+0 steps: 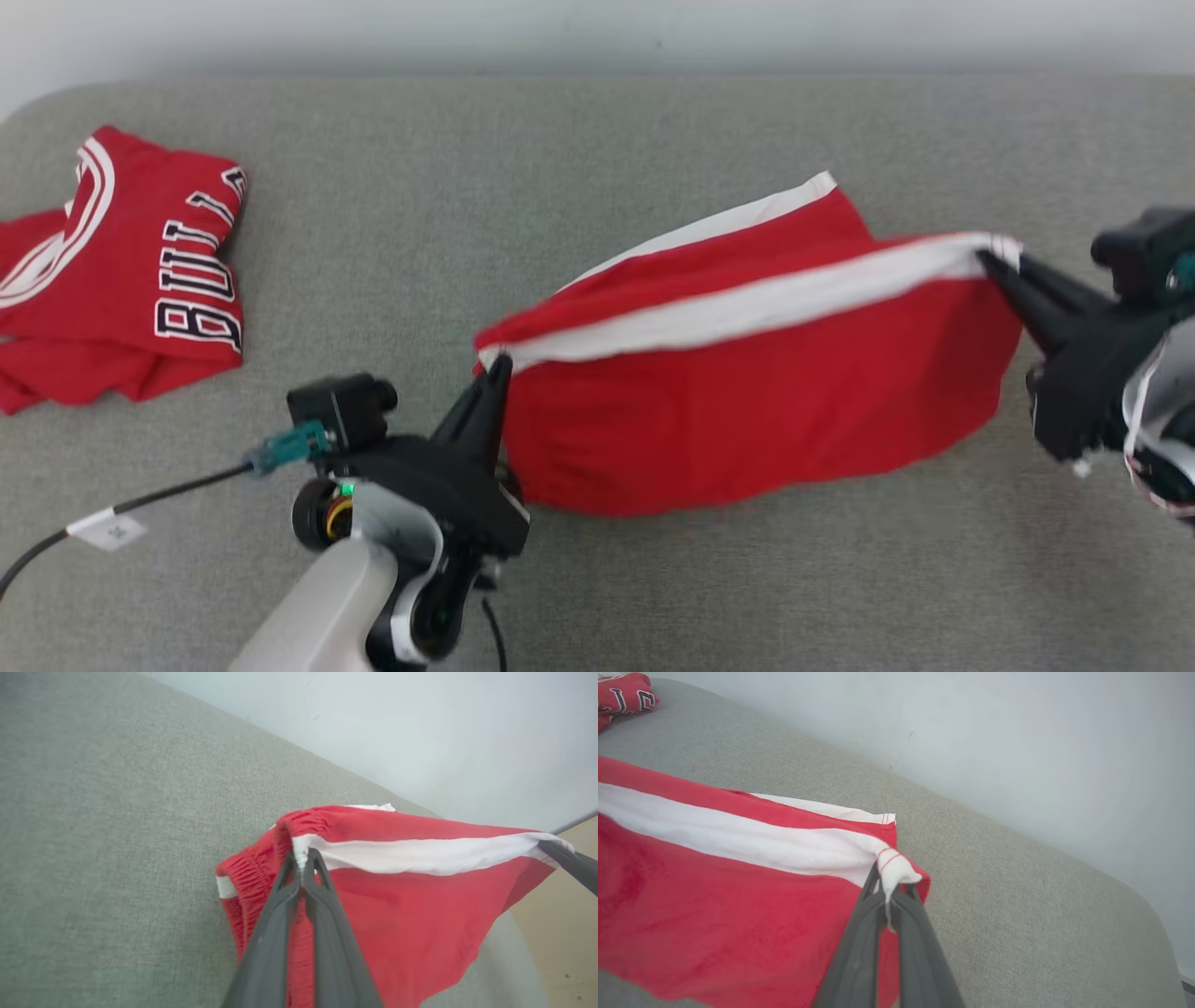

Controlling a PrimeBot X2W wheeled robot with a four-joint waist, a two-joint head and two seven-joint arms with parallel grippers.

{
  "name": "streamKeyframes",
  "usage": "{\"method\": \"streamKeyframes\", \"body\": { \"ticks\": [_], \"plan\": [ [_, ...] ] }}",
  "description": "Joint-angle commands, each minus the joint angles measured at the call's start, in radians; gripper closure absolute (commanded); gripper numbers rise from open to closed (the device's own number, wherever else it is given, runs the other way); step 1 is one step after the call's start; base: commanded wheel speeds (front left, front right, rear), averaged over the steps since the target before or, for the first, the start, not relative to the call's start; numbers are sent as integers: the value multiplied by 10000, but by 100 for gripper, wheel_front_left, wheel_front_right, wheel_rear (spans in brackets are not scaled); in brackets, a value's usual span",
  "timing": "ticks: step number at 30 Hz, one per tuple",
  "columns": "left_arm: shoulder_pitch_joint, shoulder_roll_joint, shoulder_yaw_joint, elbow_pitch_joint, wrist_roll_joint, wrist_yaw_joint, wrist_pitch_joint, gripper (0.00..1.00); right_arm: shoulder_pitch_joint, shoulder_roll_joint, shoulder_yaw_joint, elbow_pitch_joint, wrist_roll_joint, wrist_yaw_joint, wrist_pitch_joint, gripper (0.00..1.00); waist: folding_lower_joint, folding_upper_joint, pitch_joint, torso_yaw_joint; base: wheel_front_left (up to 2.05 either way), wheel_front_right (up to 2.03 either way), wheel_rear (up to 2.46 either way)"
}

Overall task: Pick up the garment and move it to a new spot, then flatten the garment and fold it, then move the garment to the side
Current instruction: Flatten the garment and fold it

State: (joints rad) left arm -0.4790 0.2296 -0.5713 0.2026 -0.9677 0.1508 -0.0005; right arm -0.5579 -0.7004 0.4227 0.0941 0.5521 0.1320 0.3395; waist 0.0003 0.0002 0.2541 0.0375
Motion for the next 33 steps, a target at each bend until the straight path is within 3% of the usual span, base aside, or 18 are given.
{"method": "streamKeyframes", "body": {
  "ticks": [1,10,21,22,23,24,25,26,33],
  "plan": [
    [-197,-73,29,74,145,23,-96,100,-246,104,94,209,-56,-25,-121,100,-3,-2,528,381,0,0,0],
    [-1174,-735,50,896,295,37,-552,100,-2497,692,1226,2487,-199,-25,-1014,100,-3,-2,1150,633,0,0,0],
    [-1726,-1005,-77,1416,496,2,-780,100,-3920,1148,1654,4589,-376,-25,-1911,100,-3,-2,1540,980,0,0,0],
    [-1758,-1026,-95,1447,513,3,-808,91,-4002,1199,1715,4708,-308,-25,-1951,100,-3,-2,1560,999,0,0,0],
    [-1808,-1033,-115,1469,554,-34,-842,21,-4078,1217,1791,4817,-277,-25,-1994,81,-3,-2,1582,1020,0,0,0],
    [-1833,-1042,-127,1506,544,-69,-862,0,-4150,1235,1851,4908,-243,-25,-2032,50,-3,-2,1596,1030,0,0,0],
    [-1833,-1042,-127,1506,544,-69,-862,0,-4150,1235,1851,4908,-243,-25,-2032,50,-3,-2,1596,1030,0,0,0],
    [-1847,-1049,-139,1548,551,-91,-890,0,-4197,1261,1920,5003,-194,-25,-2075,0,-3,-2,1602,1034,0,0,0],
    [-1774,-1055,-63,1794,560,-271,-1326,0,-4304,1364,2378,5546,121,-25,-2167,0,-3,-2,1254,913,0,0,0]
  ]
}}
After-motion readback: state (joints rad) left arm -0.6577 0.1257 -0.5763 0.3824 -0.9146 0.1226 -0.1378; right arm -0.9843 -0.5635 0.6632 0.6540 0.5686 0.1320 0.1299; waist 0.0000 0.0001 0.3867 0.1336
